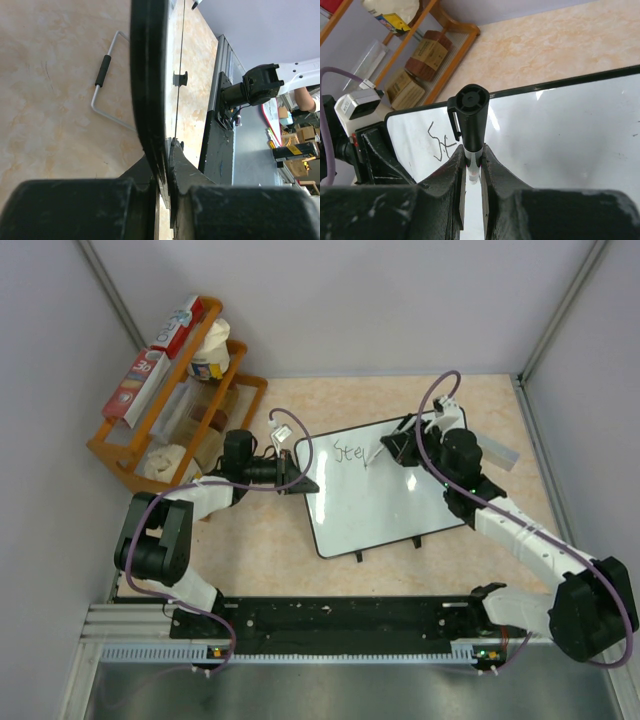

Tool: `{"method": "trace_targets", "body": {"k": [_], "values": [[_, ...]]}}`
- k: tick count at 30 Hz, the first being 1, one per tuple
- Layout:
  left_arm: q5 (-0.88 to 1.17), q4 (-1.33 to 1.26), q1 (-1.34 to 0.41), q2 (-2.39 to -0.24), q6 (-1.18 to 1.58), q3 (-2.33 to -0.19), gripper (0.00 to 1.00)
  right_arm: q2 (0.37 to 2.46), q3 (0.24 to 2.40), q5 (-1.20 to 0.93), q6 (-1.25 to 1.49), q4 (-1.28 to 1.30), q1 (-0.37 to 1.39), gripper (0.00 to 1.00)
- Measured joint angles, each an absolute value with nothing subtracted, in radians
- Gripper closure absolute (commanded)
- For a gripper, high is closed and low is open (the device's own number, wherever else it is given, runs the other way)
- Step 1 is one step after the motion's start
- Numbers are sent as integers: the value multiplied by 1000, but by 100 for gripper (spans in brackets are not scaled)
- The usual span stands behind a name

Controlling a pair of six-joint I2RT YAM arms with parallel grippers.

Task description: Write a sentence on the whiteboard

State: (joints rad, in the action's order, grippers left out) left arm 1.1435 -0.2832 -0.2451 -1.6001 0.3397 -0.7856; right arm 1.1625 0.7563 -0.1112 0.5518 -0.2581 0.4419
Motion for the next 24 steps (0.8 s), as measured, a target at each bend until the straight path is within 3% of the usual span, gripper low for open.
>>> {"method": "trace_targets", "body": {"k": [24], "values": [[1145,-276,-246,-1606,334,-793,100,1244,840,-85,570,-297,422,100]]}}
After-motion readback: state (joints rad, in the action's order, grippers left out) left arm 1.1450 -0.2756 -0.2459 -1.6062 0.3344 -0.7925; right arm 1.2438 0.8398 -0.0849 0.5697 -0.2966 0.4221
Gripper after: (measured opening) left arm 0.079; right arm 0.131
